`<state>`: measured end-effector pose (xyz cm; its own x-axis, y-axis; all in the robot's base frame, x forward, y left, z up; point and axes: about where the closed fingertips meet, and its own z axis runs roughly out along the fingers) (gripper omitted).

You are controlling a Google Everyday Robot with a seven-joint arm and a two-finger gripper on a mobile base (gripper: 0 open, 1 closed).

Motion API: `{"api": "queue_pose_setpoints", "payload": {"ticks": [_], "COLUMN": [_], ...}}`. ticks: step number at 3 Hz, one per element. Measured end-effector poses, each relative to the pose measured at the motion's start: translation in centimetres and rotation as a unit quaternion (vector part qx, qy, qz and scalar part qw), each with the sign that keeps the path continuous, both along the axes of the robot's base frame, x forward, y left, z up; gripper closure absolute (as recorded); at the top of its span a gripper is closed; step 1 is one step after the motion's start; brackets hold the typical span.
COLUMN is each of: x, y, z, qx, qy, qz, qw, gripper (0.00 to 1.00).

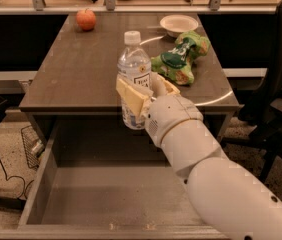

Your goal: Place blue plastic bottle into top drawer

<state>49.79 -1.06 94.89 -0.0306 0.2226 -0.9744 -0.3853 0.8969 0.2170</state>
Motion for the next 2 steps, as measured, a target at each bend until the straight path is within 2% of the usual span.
{"api": "queue_pose_setpoints", "payload": {"ticks": [1,2], "x": [1.4,5.1], "y": [0.0,-4.5], "z": [-0.3,-1.5], "qx": [0.016,0.051], "qy": [-0.013,-0.013], "qz": [0.054,0.089], "qw": [0.9983,0.9947], "gripper": [1.0,1.0]}}
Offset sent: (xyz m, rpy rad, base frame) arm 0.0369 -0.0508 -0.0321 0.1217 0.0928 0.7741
